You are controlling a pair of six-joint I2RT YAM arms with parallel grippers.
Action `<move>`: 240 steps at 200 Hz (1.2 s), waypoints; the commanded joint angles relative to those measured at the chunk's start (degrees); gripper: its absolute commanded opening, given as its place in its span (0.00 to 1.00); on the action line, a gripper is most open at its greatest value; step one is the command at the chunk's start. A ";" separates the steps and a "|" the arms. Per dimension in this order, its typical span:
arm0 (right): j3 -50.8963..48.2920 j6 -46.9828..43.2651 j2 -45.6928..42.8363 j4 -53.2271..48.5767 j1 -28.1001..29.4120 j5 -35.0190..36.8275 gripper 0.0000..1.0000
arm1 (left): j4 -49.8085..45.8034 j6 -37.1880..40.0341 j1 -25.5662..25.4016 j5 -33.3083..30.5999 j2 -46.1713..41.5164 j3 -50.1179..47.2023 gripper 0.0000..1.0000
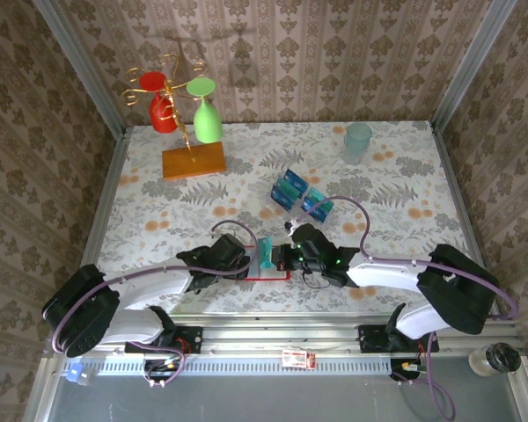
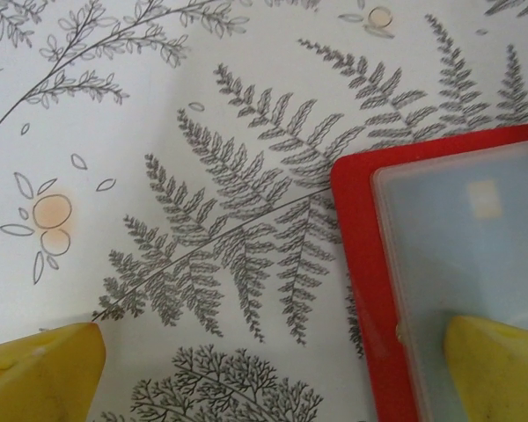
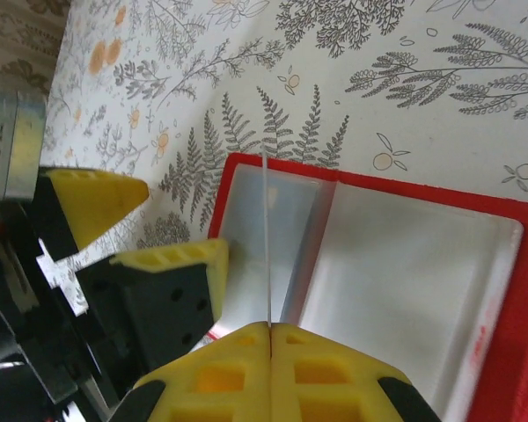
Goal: Put the credit cards into the card holder
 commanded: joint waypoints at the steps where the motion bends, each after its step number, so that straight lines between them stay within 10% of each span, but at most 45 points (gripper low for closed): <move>1: -1.52 4.10 1.94 7.40 -0.18 0.90 0.00 | -2.44 -2.13 -0.41 -2.47 0.39 -0.85 1.00; 240: -7.95 12.50 8.81 21.63 -0.53 5.43 0.00 | -1.88 -4.09 -1.87 -2.58 1.68 -1.82 1.00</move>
